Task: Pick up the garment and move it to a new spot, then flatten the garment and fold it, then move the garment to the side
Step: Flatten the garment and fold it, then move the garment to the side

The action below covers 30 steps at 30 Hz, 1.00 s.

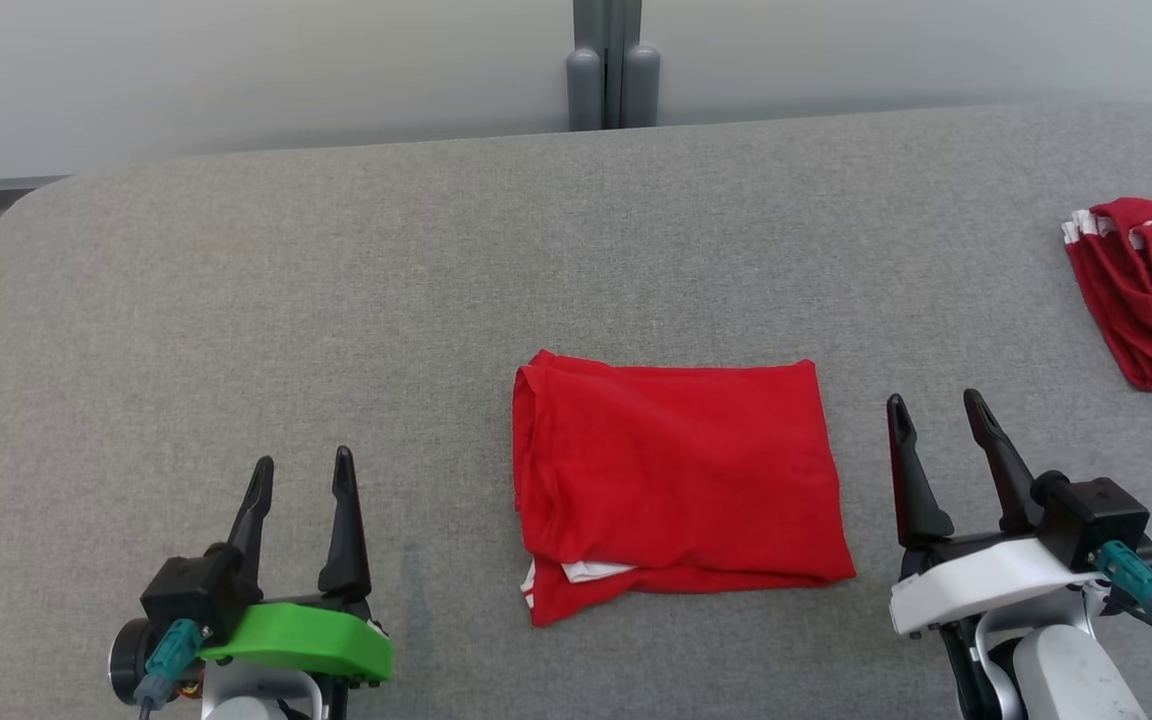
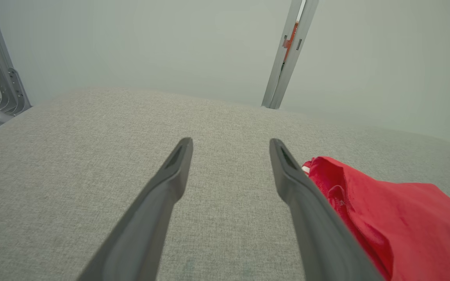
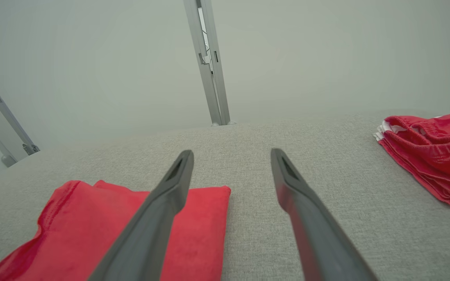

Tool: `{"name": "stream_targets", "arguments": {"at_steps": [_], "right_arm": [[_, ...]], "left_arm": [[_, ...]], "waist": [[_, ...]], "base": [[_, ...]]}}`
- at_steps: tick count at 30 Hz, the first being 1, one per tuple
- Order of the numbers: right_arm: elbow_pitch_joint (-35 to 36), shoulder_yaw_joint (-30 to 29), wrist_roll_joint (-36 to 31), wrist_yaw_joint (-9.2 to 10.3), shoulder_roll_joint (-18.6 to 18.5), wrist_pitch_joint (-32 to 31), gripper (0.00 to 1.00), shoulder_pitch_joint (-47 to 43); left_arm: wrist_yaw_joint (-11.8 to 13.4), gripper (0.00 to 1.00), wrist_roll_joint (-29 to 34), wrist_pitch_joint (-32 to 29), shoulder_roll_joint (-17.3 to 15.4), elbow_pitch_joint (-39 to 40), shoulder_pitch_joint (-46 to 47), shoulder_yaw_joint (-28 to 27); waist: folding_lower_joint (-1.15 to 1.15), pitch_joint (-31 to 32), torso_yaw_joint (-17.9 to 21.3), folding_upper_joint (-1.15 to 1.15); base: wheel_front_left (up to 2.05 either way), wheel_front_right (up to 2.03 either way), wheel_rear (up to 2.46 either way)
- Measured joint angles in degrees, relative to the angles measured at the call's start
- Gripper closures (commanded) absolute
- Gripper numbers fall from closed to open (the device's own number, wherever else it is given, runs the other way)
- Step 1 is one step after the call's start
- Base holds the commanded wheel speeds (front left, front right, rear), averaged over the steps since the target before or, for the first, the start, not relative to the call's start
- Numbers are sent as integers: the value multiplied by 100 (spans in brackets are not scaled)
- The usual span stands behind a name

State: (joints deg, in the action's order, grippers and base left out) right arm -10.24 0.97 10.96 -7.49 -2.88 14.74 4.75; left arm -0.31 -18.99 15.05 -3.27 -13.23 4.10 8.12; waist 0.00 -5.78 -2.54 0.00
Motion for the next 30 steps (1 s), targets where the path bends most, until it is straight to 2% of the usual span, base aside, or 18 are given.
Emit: {"name": "stream_targets", "arguments": {"at_steps": [5, 8, 11, 17, 22, 30], "right_arm": [[-112, 12, 43, 0, 1, -23, 0, 6], [-159, -4, 141, 0, 5, -269, 0, 15], [-147, -51, 309, 0, 4, -657, 0, 46], [-67, -107, 487, 0, -23, -1915, 0, 268], [-132, -144, 816, 1, -191, -2744, 0, 463], [-845, -141, 1338, 0, -342, -3354, 0, 825]], "left_arm": [[-26, 0, 49, 0, 18, -16, 4, -47], [-30, 0, 68, 0, 25, -13, 10, -63], [-43, 0, 90, 0, 29, -8, 29, -71], [-49, 0, 94, 0, 34, 13, 109, -68], [-32, 0, 43, 0, 37, 31, 179, -4], [9, 0, -4, 8, 38, 89, 264, 11]], "waist": [[0, -24, -11, 0], [0, -55, -22, 0], [0, -95, -44, 0], [0, -197, -132, 0], [0, -276, -270, 0], [0, -458, -557, 0]], "base": [[0, 0, 0], [0, 0, 0], [0, 0, 0], [0, 0, 0], [0, 0, 0], [0, 0, 0]]}}
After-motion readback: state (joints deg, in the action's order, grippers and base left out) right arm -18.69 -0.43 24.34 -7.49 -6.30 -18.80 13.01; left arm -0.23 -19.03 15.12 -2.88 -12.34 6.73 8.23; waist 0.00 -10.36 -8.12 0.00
